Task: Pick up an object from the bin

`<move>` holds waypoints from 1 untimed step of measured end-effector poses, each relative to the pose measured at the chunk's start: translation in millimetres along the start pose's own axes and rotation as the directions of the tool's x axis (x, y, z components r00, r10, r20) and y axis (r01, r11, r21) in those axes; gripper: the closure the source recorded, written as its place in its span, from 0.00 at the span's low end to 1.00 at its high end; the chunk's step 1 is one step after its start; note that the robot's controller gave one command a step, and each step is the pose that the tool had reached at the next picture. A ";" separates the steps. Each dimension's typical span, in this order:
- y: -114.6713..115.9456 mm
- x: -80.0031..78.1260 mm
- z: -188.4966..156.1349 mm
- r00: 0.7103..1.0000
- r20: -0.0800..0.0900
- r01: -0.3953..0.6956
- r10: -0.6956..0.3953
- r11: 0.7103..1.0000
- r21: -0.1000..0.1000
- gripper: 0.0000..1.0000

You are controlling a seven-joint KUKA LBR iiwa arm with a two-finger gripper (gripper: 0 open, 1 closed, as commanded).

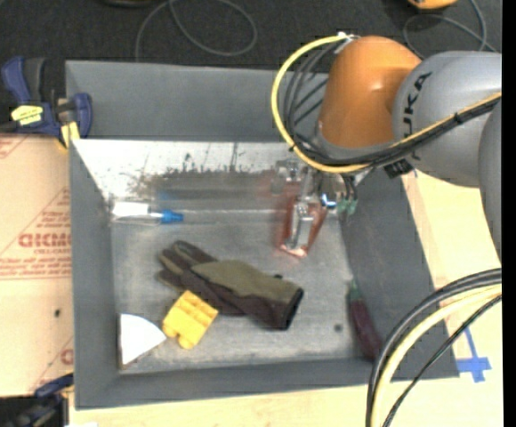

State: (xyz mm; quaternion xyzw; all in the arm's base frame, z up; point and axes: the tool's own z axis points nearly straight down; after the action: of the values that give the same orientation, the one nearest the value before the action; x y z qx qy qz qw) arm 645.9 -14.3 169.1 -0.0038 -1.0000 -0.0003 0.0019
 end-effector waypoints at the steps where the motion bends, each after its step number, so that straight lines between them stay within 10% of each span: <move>1: -0.1 -1.6 -5.4 1.000 0.008 0.000 0.000 1.000 0.000 0.00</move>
Offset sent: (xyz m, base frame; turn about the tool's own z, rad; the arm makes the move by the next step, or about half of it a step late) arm -0.0491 -0.0768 -0.0669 -0.0148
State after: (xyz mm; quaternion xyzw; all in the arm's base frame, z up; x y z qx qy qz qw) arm 647.6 -14.4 174.4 -0.0037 -1.0000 -0.0001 -0.0024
